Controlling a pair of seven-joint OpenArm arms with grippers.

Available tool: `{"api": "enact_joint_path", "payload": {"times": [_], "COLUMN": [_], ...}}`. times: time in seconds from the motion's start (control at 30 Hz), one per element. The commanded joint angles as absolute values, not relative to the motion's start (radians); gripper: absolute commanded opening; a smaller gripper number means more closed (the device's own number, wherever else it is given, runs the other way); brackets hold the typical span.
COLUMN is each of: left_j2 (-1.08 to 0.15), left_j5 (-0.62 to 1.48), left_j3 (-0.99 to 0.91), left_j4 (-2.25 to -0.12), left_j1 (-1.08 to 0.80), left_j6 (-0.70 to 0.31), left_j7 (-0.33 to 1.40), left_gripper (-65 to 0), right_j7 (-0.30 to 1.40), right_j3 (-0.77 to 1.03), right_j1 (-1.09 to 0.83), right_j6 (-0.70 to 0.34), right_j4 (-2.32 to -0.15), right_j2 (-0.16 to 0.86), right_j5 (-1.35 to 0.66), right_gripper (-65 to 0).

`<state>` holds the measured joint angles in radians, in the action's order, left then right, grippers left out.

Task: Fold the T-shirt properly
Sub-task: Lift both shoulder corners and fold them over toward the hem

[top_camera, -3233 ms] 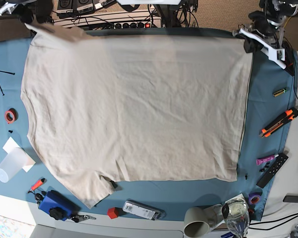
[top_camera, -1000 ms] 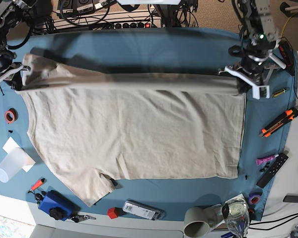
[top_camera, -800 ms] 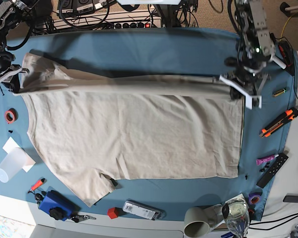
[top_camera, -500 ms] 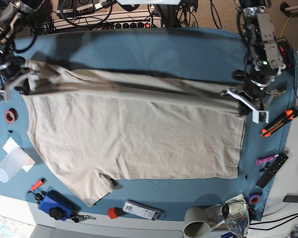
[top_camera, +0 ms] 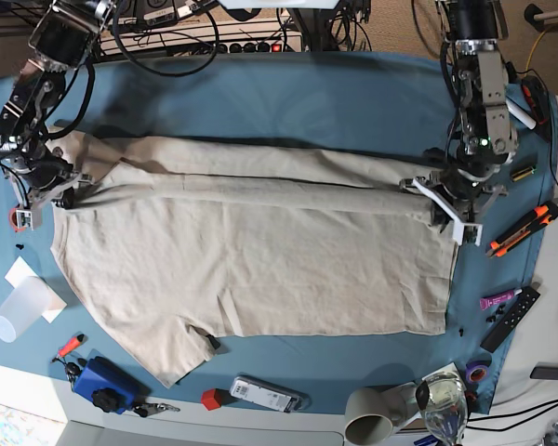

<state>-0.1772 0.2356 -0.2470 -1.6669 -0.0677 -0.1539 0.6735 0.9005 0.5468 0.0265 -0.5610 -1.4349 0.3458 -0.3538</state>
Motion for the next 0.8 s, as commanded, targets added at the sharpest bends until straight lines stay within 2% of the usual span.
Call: {"api": "enact_joint_path", "payload": {"times": [0.0, 0.27, 0.4, 0.53, 0.77], "left_j2": [-0.186, -0.186, -0.186, -0.186, -0.186], "left_j5": [0.235, 0.176, 0.167, 0.167, 0.167], "left_j3": [-0.249, -0.249, -0.249, -0.249, -0.249], "left_j4": [-1.677, -1.634, -1.633, -1.625, -1.454], "left_j1": [-0.039, 0.023, 0.034, 0.034, 0.096], "left_j6": [-0.154, -0.149, -0.086, -0.101, -0.105], "left_j7": [0.641, 0.627, 0.627, 0.616, 0.574], "left_gripper": [-65.0, -65.0, -65.0, -65.0, -65.0], "right_j7": [0.851, 0.831, 0.805, 0.778, 0.728], "right_j3": [0.551, 0.551, 0.551, 0.551, 0.551], "right_j1": [0.057, 0.118, 0.134, 0.144, 0.160], "right_j6": [-0.560, -0.561, -0.561, -0.560, -0.560], "right_j4": [-1.437, -1.407, -1.407, -1.405, -1.344], "right_j2": [0.369, 0.369, 0.369, 0.368, 0.369], "right_j5": [-0.369, -0.365, -0.358, -0.316, -0.313], "right_gripper": [-65.0, -65.0, -65.0, -65.0, -65.0]}}
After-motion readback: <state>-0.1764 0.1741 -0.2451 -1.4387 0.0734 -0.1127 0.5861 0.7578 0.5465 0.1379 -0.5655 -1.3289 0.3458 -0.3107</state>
